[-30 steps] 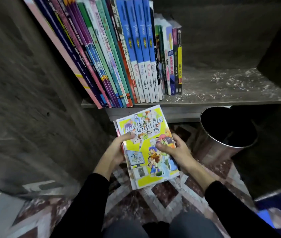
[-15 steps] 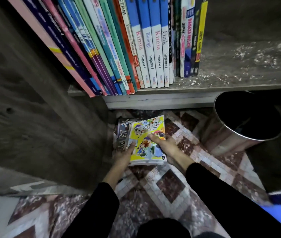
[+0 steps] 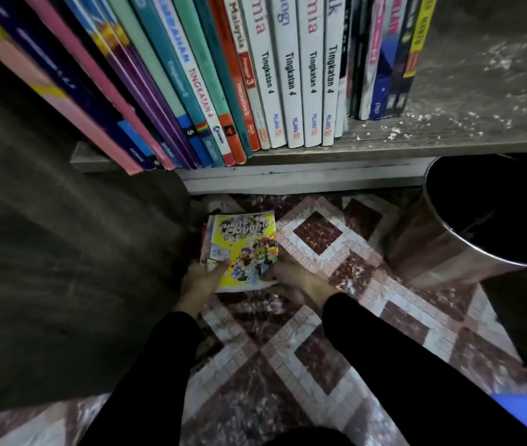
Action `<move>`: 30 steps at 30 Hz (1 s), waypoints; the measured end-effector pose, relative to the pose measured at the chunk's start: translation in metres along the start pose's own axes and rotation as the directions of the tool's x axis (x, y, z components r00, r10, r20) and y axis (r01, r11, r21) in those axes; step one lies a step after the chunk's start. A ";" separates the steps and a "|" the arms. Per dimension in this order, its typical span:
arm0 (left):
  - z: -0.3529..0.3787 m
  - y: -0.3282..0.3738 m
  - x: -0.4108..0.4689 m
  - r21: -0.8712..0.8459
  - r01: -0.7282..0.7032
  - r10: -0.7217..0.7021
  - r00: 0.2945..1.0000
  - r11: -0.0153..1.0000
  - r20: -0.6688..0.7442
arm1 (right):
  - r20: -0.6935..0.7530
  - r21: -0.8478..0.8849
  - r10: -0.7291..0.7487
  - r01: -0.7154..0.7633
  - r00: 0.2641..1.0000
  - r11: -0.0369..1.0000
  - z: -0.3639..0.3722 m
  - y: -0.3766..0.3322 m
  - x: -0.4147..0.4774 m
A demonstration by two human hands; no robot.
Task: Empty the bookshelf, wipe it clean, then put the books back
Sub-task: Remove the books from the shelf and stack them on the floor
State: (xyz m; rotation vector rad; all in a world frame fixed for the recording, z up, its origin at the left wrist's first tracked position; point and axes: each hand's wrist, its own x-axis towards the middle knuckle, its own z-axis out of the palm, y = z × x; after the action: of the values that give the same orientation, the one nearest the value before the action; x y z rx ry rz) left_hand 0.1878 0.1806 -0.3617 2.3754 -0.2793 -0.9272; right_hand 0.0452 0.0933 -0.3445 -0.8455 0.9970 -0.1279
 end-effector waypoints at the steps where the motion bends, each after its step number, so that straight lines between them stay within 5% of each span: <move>1: 0.000 0.002 0.004 -0.001 0.015 -0.014 1.000 1.000 0.015 | -0.016 -0.023 -0.021 0.021 1.000 1.000 0.003 0.003 0.004; 8: 0.003 0.008 0.020 -0.123 0.082 -0.066 0.989 0.989 0.131 | -0.030 -0.151 -0.073 0.068 0.997 0.986 0.006 0.012 0.022; 10: 0.002 0.006 0.014 -0.040 0.027 -0.022 0.991 0.999 0.136 | -0.029 -0.245 -0.070 0.061 0.997 0.968 0.002 0.013 0.022; 14: 0.003 0.004 -0.006 0.224 -0.116 0.081 0.984 0.968 0.159 | -0.018 -0.692 -0.081 0.046 0.997 0.721 -0.003 0.004 0.009; 17: 0.001 0.007 -0.022 0.440 -0.268 0.138 0.942 0.857 0.306 | -0.009 -0.892 -0.150 0.060 0.989 0.448 -0.015 -0.002 -0.003; 19: -0.001 0.015 -0.036 0.512 -0.349 0.140 0.904 0.785 0.403 | -0.045 -0.933 -0.141 0.009 0.989 0.359 -0.023 -0.003 -0.010; 26: -0.010 0.062 -0.097 0.640 -0.574 0.284 0.816 0.511 0.504 | -0.156 -0.951 -0.252 -0.076 0.955 0.300 -0.041 -0.030 -0.072; 30: -0.021 0.094 -0.139 0.652 -0.640 0.433 0.763 0.406 0.479 | -0.146 -0.981 -0.356 -0.090 0.923 0.171 -0.047 -0.058 -0.121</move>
State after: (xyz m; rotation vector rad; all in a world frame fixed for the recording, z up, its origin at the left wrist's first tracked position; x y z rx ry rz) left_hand 0.1006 0.1665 -0.2173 2.5610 -1.8192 -0.8286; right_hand -0.0444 0.0830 -0.2343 -2.2528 1.3223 0.3035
